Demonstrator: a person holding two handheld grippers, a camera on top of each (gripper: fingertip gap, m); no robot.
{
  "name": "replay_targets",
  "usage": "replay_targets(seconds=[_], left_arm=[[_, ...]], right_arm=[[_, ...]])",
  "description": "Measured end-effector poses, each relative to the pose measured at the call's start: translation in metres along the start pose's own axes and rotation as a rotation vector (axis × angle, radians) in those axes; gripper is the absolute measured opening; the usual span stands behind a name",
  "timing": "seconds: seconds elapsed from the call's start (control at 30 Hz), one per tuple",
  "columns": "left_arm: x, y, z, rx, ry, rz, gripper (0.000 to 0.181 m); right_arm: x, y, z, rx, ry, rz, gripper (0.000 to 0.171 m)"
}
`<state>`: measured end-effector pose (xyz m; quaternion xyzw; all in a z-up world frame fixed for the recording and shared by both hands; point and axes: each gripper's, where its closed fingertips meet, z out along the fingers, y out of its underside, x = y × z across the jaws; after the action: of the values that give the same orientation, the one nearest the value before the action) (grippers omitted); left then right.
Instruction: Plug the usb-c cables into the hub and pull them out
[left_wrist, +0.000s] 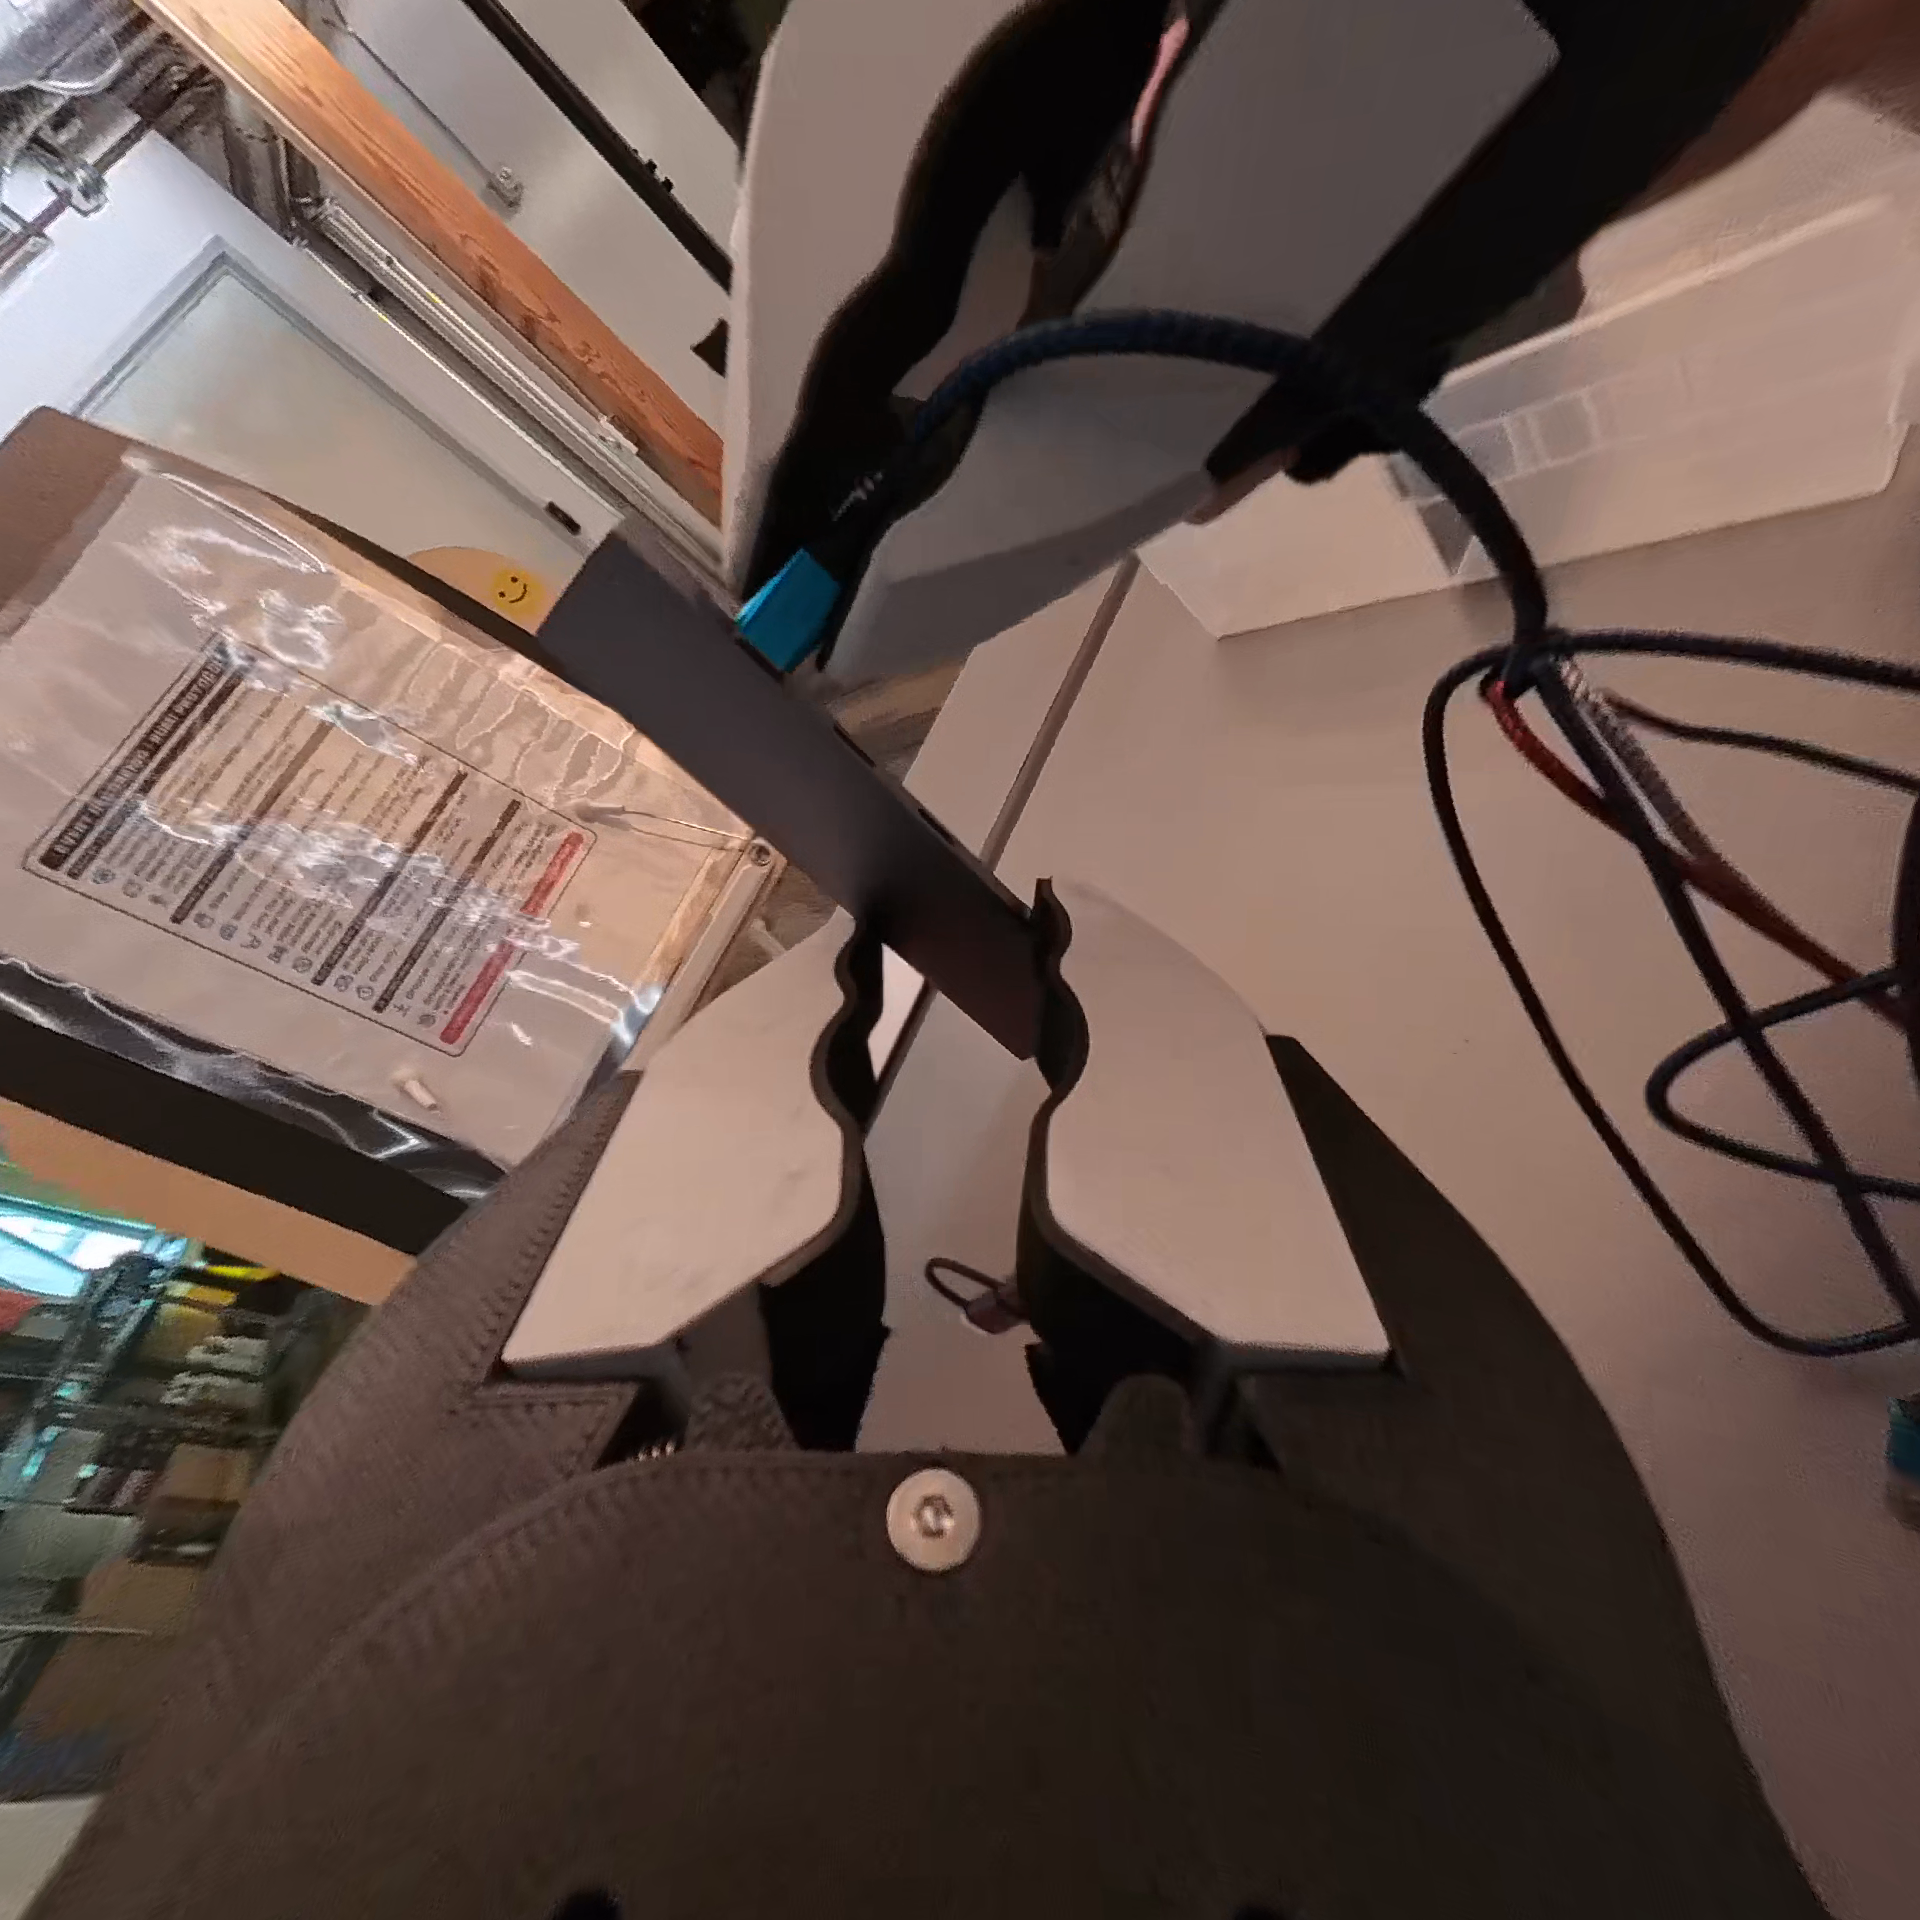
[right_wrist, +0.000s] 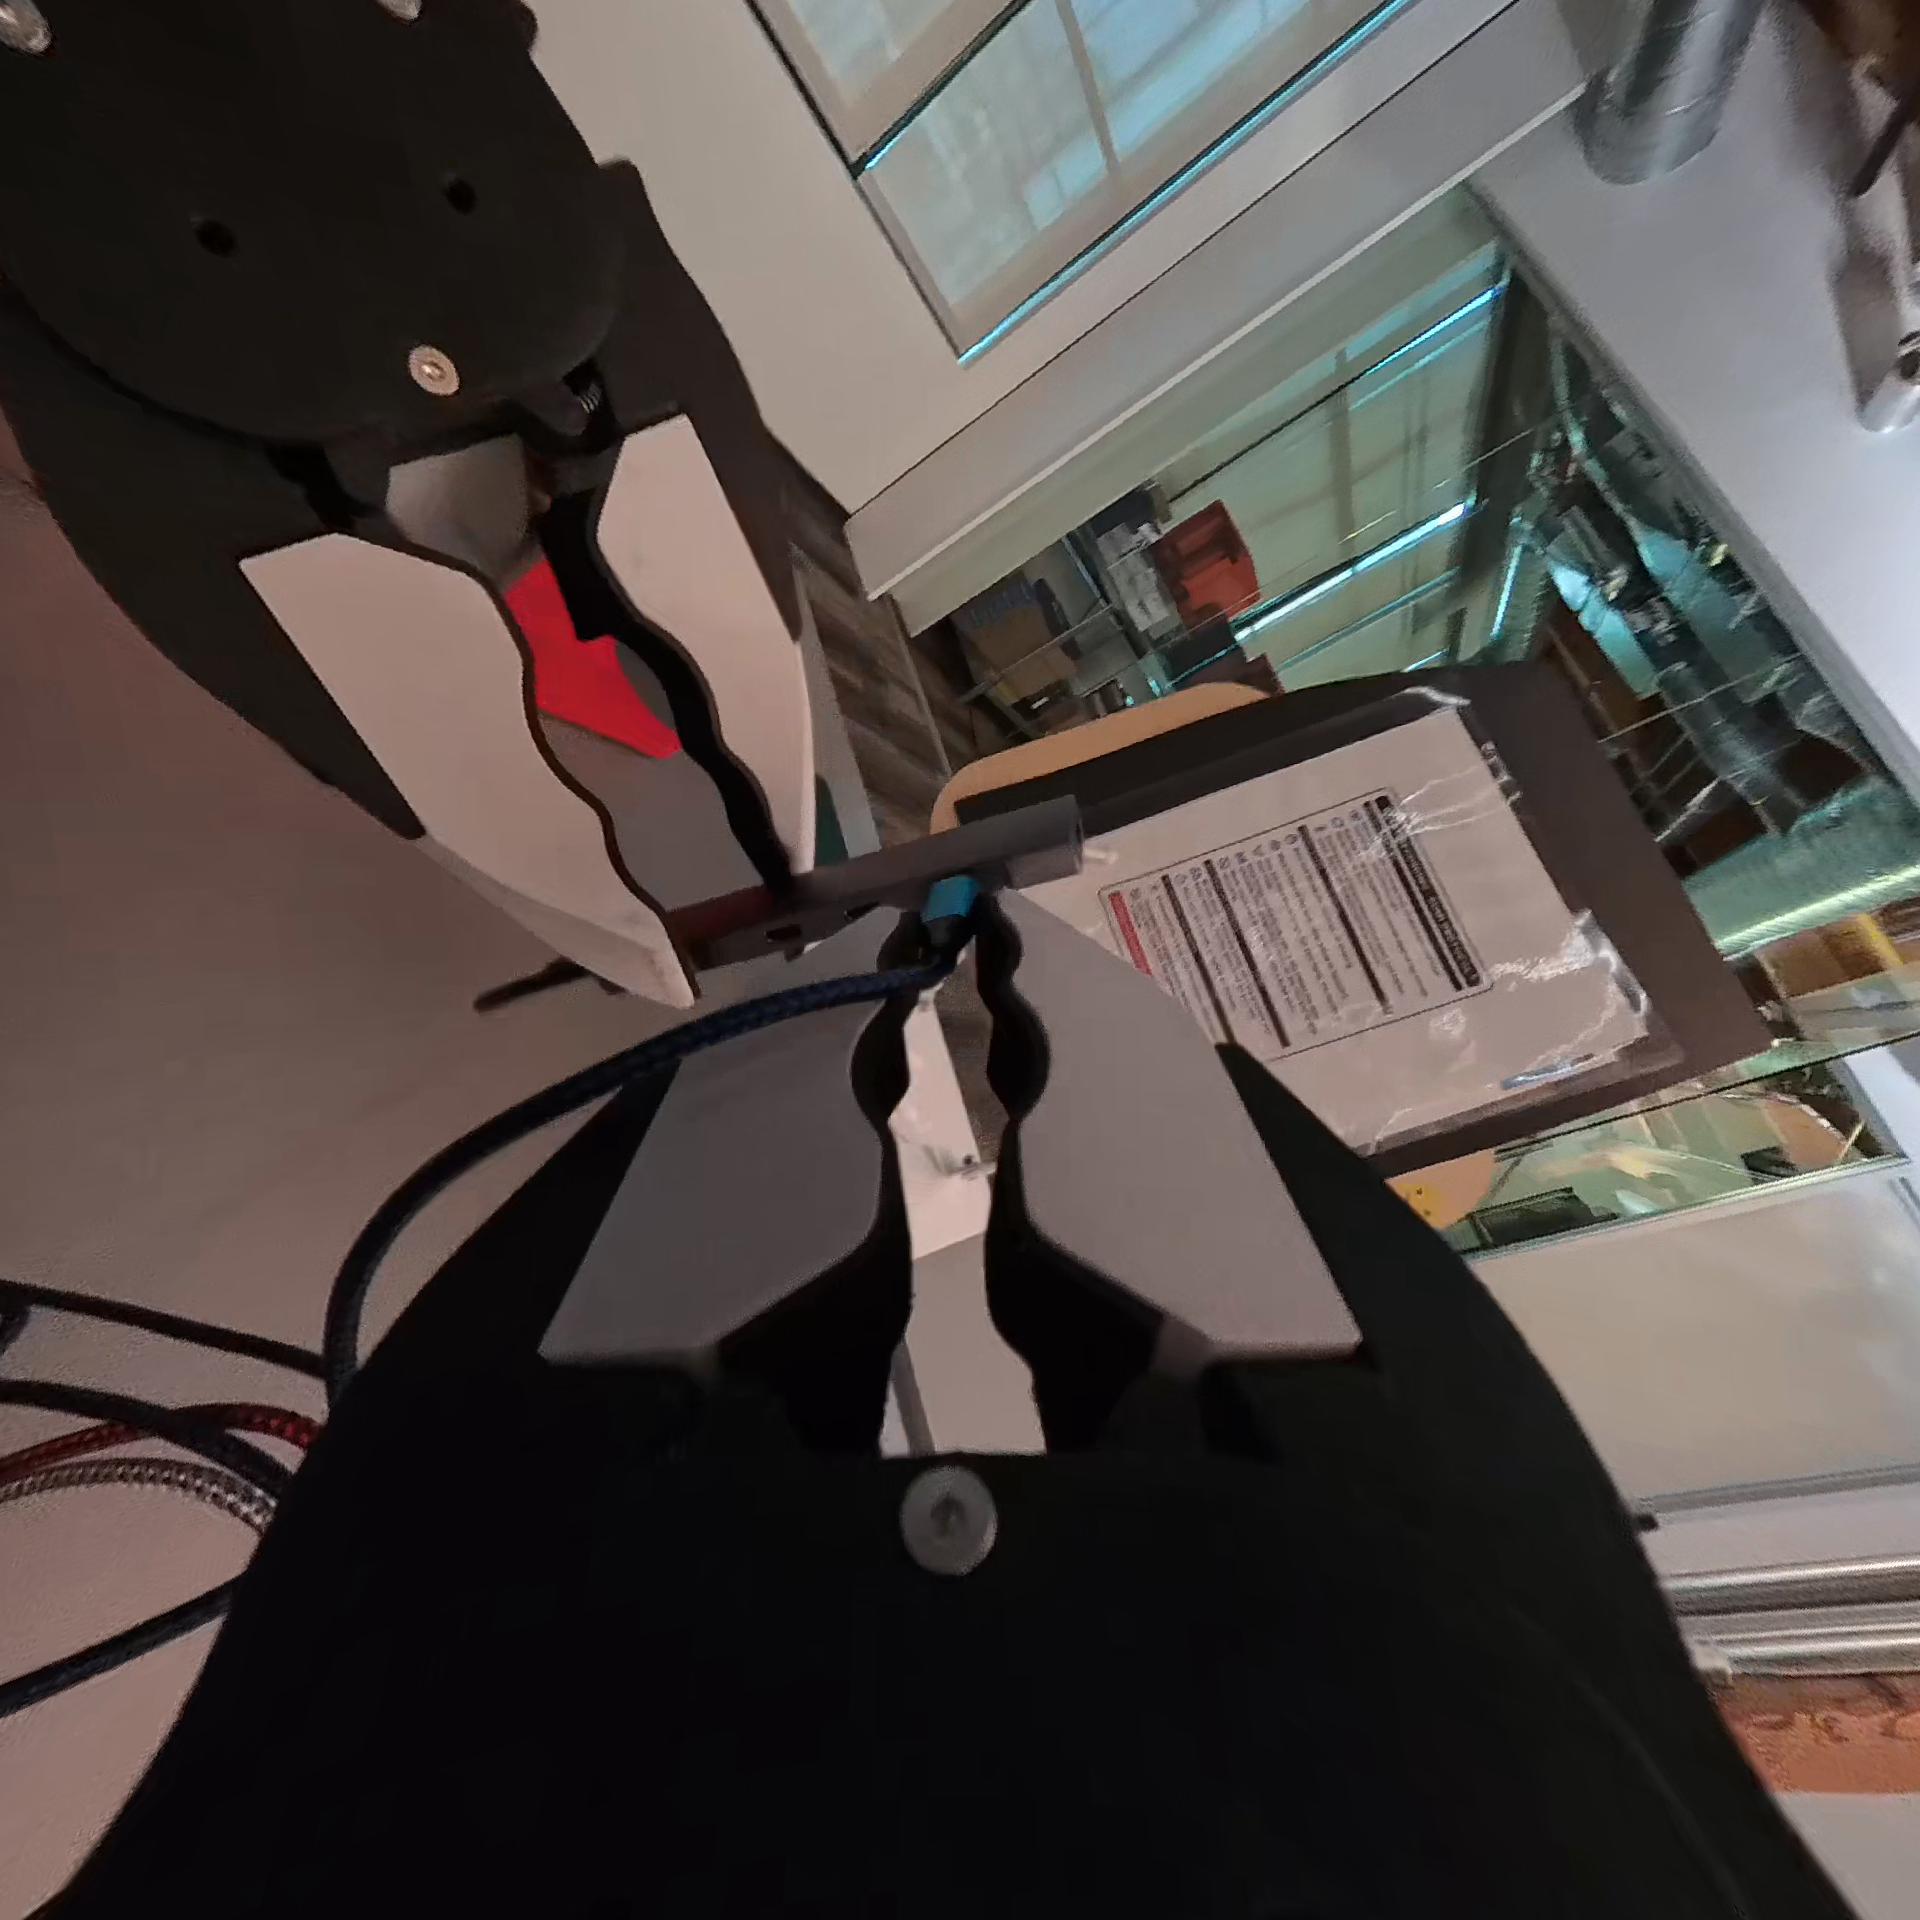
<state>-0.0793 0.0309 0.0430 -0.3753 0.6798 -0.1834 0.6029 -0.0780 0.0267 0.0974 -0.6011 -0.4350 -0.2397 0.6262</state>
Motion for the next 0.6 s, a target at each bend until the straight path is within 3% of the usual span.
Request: replay_targets(seconds=[0.17,0.3,0.43,0.6], left_arm=[[-0.008,-0.004,-0.003,0.020,-0.042,-0.029,0.027],[-0.016,-0.020,-0.010,0.163,0.002,-0.245,0.027],[-0.026,-0.029,-0.016,0.250,0.005,-0.371,0.039],[-0.025,-0.029,-0.017,0.251,0.031,-0.392,0.028]], right_arm=[[0.007,-0.005,0.000,0.050,0.064,0.009,0.011],[0.016,-0.020,-0.008,0.137,0.140,-0.001,0.011],[0.006,-0.032,-0.004,0.167,0.139,-0.042,0.011],[0.000,-0.041,0.000,0.195,0.184,-0.085,0.011]])
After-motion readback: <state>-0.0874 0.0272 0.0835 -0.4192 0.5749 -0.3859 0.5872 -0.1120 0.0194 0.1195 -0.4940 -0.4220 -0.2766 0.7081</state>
